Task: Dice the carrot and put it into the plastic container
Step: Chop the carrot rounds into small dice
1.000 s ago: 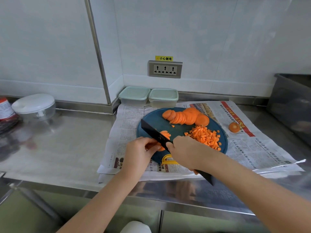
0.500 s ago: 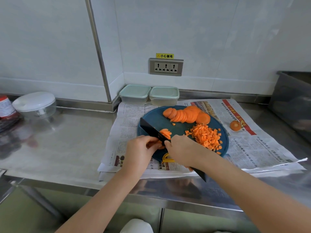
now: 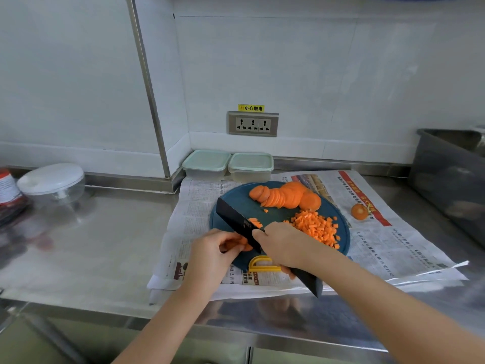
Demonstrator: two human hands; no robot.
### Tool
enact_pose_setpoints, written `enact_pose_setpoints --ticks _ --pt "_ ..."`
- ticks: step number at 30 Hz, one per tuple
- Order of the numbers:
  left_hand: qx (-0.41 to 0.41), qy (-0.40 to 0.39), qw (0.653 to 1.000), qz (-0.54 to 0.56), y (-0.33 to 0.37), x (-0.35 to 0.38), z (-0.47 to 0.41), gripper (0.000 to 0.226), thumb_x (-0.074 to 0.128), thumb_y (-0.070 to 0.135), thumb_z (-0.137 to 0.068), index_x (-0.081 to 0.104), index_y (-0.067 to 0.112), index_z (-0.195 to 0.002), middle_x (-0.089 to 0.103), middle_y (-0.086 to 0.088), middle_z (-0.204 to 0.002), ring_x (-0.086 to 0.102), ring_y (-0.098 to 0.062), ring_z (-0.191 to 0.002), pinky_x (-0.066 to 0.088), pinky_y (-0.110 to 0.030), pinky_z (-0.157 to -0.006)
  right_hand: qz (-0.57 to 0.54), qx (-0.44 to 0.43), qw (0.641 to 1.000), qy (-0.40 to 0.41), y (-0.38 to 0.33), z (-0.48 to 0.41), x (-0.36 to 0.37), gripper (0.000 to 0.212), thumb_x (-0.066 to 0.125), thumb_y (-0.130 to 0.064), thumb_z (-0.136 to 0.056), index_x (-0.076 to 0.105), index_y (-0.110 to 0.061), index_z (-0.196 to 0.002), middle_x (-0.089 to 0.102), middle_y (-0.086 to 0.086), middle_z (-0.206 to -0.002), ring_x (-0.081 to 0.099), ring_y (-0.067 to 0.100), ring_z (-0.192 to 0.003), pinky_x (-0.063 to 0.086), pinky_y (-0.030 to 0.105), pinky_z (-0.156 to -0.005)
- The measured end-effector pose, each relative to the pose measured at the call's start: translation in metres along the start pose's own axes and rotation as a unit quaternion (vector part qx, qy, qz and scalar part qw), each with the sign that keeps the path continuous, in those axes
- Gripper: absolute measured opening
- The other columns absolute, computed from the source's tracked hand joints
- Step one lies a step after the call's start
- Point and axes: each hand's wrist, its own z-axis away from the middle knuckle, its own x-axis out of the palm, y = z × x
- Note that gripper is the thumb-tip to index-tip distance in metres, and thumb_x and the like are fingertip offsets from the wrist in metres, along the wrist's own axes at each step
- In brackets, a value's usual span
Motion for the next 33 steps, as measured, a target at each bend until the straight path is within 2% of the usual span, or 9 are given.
enact_pose_setpoints --ticks 5,7,10,14,18,22,26,30,33 --pt "0.001 0.006 1.000 -0.011 0.000 0.000 -0.001 0.015 0.079 0.008 -0.074 0.074 0.020 -0.081 0.066 0.016 -0.079 0.064 0.002 -0.079 0.052 -0.014 -0.073 -0.017 0.007 1.000 0.011 -0.002 0.011 -0.007 0.043 0.023 -0.037 -0.103 0.039 -0.018 -0.067 0.048 0.007 -0.063 0.046 0.014 -0.051 0.041 0.028 -0.050" --pt "0.000 0.003 1.000 -0.005 -0.001 0.000 0.000 0.015 0.078 0.009 -0.075 0.074 0.022 -0.082 0.070 0.011 -0.081 0.066 -0.001 -0.077 0.055 -0.019 -0.075 -0.012 0.005 1.000 0.011 -0.002 0.014 -0.008 0.043 0.024 -0.037 -0.102 0.040 -0.017 -0.068 0.048 0.006 -0.064 0.046 0.015 -0.053 0.042 0.029 -0.053" --pt "0.005 0.000 1.000 -0.003 0.001 0.000 0.001 0.023 0.078 0.011 -0.076 0.069 0.033 -0.079 0.072 0.008 -0.083 0.068 -0.005 -0.079 0.056 -0.024 -0.076 0.004 -0.002 1.000 0.017 -0.003 0.017 -0.009 0.043 0.023 -0.036 -0.103 0.039 -0.017 -0.067 0.047 0.005 -0.065 0.044 0.014 -0.054 0.041 0.028 -0.054" --pt "0.002 0.002 1.000 -0.010 0.005 -0.002 0.002 0.025 0.077 0.008 -0.076 0.068 0.032 -0.076 0.063 0.023 -0.074 0.064 0.005 -0.079 0.050 -0.009 -0.071 0.028 -0.010 0.999 0.013 -0.006 0.019 -0.008 0.042 0.023 -0.033 -0.103 0.039 -0.016 -0.068 0.045 0.002 -0.066 0.041 0.012 -0.055 0.038 0.025 -0.054" --pt "0.002 -0.001 1.000 -0.022 0.004 -0.002 0.001 0.013 0.078 0.011 -0.076 0.073 0.023 -0.080 0.063 0.023 -0.074 0.064 0.004 -0.079 0.051 -0.010 -0.071 0.060 -0.020 0.998 0.013 -0.007 0.019 -0.006 0.036 0.022 -0.029 -0.104 0.046 -0.009 -0.087 0.043 0.000 -0.067 0.039 0.011 -0.055 0.036 0.024 -0.053" --pt "0.002 0.001 0.999 -0.037 0.003 -0.003 0.001 0.010 0.078 0.013 -0.076 0.075 0.019 -0.084 0.070 0.012 -0.080 0.065 -0.001 -0.077 0.052 -0.013 -0.072 0.123 -0.044 0.991 0.013 -0.008 0.017 -0.005 0.032 0.023 -0.025 -0.104 0.046 -0.009 -0.090 0.039 0.001 -0.067 0.036 0.011 -0.055 0.034 0.024 -0.052" --pt "0.002 0.000 0.999 -0.047 0.003 -0.003 0.001 0.010 0.078 0.015 -0.077 0.076 0.018 -0.086 0.073 0.007 -0.083 0.066 -0.004 -0.079 0.053 -0.017 -0.075 0.196 -0.086 0.976 0.030 -0.013 0.020 -0.004 0.029 0.022 -0.011 -0.103 0.046 -0.004 -0.117 0.029 0.002 -0.068 0.032 0.013 -0.054 0.026 0.023 -0.045" --pt "-0.002 -0.002 0.999 -0.054 0.004 -0.003 0.000 0.010 0.078 0.015 -0.077 0.076 0.017 -0.086 0.073 0.007 -0.084 0.065 -0.002 -0.079 0.051 -0.014 -0.074 0.296 -0.122 0.947 0.013 -0.014 0.016 -0.004 0.030 0.022 -0.008 -0.103 0.046 -0.001 -0.119 0.027 0.003 -0.068 0.031 0.014 -0.053 0.026 0.024 -0.045" --pt "-0.007 0.007 0.998 -0.056 0.003 -0.003 -0.001 0.011 0.079 0.015 -0.075 0.076 0.016 -0.086 0.073 0.005 -0.083 0.065 -0.003 -0.077 0.050 -0.013 -0.073 0.301 -0.127 0.945 0.015 -0.016 0.013 -0.002 0.031 0.022 -0.008 -0.103 0.047 0.001 -0.118 0.025 0.004 -0.068 0.029 0.014 -0.053 0.023 0.025 -0.045"
